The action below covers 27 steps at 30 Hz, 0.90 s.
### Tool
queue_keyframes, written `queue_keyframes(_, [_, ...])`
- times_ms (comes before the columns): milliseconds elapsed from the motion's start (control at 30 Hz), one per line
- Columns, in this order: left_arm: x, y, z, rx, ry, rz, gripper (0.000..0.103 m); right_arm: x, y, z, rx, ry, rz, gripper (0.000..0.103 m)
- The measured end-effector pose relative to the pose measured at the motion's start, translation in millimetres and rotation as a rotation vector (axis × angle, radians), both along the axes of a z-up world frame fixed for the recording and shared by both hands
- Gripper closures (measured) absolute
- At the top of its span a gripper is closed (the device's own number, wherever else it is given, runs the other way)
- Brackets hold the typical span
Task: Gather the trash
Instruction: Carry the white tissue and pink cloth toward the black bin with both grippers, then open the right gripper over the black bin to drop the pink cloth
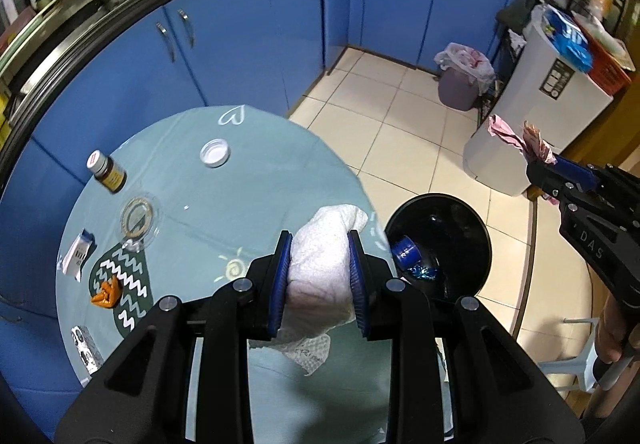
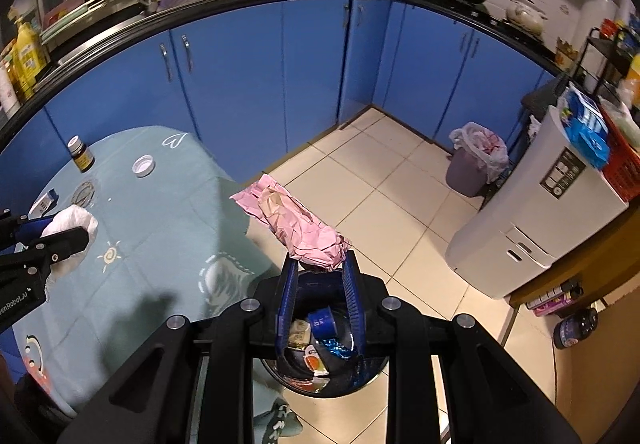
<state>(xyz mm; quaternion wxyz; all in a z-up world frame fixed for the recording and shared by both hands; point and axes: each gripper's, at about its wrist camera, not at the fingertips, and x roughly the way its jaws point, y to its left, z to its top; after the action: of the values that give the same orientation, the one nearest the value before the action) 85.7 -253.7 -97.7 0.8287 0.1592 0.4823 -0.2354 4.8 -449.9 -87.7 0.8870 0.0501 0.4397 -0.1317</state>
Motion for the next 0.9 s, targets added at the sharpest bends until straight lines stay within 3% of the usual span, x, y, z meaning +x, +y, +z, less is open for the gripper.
queue_keyframes(700, [-17, -43, 13, 0.011, -0.036, -0.090, 0.075, -20, -23, 12, 0.018, -0.033, -0.043, 0.077])
queue_keyframes(833, [-18, -46, 13, 0.016, -0.037, -0.095, 0.075, -21, -28, 14, 0.040, -0.043, -0.051, 0.069])
queue_keyframes(900, [-19, -47, 13, 0.017, -0.036, -0.097, 0.075, -23, -28, 17, 0.028, -0.056, -0.056, 0.052])
